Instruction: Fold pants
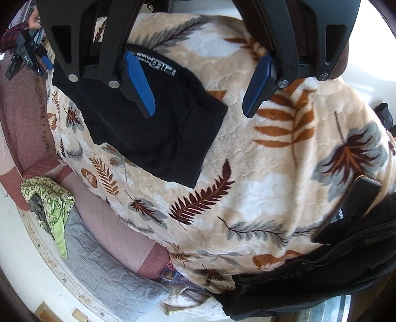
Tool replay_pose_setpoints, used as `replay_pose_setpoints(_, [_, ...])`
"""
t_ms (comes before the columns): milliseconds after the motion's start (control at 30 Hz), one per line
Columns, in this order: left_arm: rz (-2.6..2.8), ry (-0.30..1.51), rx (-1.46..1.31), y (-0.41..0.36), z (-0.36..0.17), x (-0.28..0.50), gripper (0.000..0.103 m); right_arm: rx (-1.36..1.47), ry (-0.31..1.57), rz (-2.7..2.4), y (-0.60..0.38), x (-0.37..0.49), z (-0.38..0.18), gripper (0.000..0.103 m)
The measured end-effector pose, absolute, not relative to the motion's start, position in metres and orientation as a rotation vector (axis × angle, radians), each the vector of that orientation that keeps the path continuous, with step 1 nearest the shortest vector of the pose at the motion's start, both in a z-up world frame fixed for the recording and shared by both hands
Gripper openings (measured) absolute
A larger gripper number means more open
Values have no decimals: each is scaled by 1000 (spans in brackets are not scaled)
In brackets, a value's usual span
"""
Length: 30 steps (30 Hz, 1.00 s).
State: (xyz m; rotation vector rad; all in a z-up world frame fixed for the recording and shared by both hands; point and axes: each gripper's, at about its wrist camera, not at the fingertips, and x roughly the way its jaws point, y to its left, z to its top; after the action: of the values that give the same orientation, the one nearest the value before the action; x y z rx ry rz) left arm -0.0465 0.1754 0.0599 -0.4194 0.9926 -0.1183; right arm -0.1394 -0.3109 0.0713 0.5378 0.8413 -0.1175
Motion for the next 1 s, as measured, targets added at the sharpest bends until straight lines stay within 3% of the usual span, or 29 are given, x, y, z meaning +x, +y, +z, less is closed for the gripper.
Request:
replay_pose_setpoints(267, [-103,1054,-436,169,44,-34,72,698,862,-335,-395,-177,54,83])
replay_pose_setpoints(500, [-229,1025,-346,124,74,-46,72,774,888,-343,-413,-188,35,82])
replay_pose_setpoints(1000, [-954,1089,120,-232,112,-29,73,853,797,-221,-362,-221,39,83])
